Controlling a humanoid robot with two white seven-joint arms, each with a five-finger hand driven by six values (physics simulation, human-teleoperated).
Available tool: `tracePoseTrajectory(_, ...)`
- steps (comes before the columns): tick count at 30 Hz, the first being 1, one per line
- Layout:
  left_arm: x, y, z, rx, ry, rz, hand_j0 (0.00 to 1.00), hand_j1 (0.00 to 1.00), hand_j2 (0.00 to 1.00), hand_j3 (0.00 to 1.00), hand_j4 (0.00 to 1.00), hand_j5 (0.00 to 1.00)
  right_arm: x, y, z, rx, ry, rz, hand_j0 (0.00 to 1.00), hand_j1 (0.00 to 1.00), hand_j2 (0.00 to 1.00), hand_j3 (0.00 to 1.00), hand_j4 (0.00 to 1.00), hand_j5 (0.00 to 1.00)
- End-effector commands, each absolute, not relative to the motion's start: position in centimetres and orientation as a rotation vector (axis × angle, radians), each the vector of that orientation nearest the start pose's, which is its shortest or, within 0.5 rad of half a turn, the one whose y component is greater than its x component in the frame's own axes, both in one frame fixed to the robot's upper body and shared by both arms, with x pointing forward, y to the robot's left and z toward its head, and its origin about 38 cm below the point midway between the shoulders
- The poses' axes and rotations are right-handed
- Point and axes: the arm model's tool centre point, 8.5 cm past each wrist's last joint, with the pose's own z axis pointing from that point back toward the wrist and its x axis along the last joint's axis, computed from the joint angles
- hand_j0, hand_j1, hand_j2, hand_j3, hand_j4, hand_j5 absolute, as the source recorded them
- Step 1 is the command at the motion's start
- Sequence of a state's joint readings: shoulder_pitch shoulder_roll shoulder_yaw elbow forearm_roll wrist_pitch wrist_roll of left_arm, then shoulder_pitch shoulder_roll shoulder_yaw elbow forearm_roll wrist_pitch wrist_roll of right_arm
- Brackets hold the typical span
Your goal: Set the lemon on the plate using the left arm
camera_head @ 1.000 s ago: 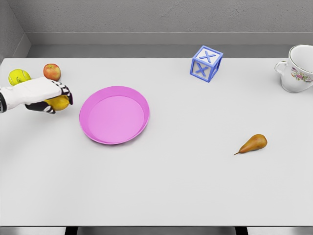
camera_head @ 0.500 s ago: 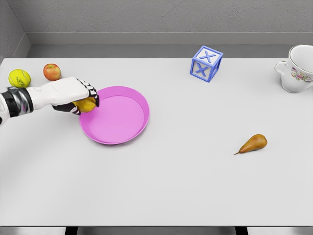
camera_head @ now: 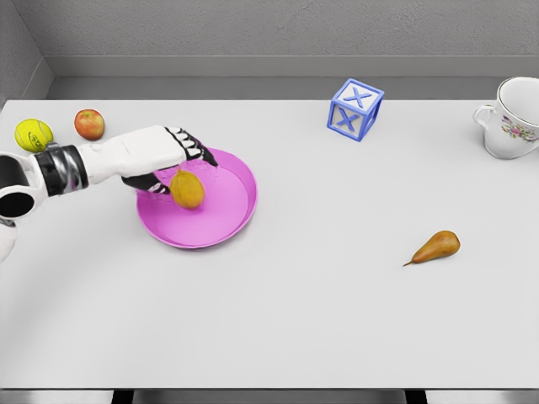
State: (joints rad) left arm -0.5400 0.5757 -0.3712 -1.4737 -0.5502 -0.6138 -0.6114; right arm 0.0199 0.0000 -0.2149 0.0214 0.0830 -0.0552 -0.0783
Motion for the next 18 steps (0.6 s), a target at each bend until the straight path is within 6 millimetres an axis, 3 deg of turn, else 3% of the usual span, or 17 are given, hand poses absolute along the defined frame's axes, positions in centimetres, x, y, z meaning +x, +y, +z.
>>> tracePoseTrajectory(1, 44.4, 28.1, 23.0, 0.514, -1.550, -1.980, 1.00, 1.00, 1.00, 1.00, 1.00, 1.00, -1.6, -27.7, -26.1, -0.167, -0.015, -0.132, 1.00, 1.00, 1.00, 1.00, 1.00, 1.00)
tracePoseTrajectory(3, 44.3, 34.4, 26.3, 0.681, -1.500, -1.885, 1.00, 1.00, 1.00, 1.00, 1.00, 1.00, -1.6, -27.7, -26.1, -0.167, -0.015, -0.132, 1.00, 1.00, 1.00, 1.00, 1.00, 1.00)
tracePoseTrajectory(6, 41.4, 45.7, 25.0, 0.756, -1.358, -1.624, 1.00, 1.00, 1.00, 1.00, 1.00, 1.00, -1.6, -27.7, -26.1, -0.167, -0.015, -0.132, 1.00, 1.00, 1.00, 1.00, 1.00, 1.00)
tracePoseTrajectory(8, 39.4, 49.7, 24.2, 0.782, -1.296, -1.530, 1.00, 1.00, 1.00, 1.00, 1.00, 1.00, -1.6, -27.7, -26.1, -0.167, -0.015, -0.132, 1.00, 1.00, 1.00, 1.00, 1.00, 1.00)
tracePoseTrajectory(12, 38.6, 49.5, 22.6, 0.740, -1.283, -1.533, 1.00, 1.00, 1.00, 1.00, 1.00, 1.00, -1.6, -27.7, -26.1, -0.167, -0.015, -0.132, 1.00, 1.00, 1.00, 1.00, 1.00, 1.00)
tracePoseTrajectory(14, 38.7, 47.5, 21.6, 0.695, -1.305, -1.569, 1.00, 1.00, 1.00, 1.00, 1.00, 1.00, -1.6, -27.7, -26.1, -0.167, -0.015, -0.132, 1.00, 1.00, 1.00, 1.00, 1.00, 1.00)
tracePoseTrajectory(16, 38.9, 43.9, 20.9, 0.600, -1.395, -1.610, 1.00, 1.00, 1.00, 1.00, 1.00, 1.00, -1.6, -27.7, -26.1, -0.167, -0.015, -0.132, 1.00, 1.00, 1.00, 1.00, 1.00, 1.00)
tracePoseTrajectory(18, 38.9, 42.5, 20.7, 0.577, -1.413, -1.642, 1.00, 1.00, 1.00, 1.00, 1.00, 1.00, -1.6, -27.7, -26.1, -0.167, -0.015, -0.132, 1.00, 1.00, 1.00, 1.00, 1.00, 1.00)
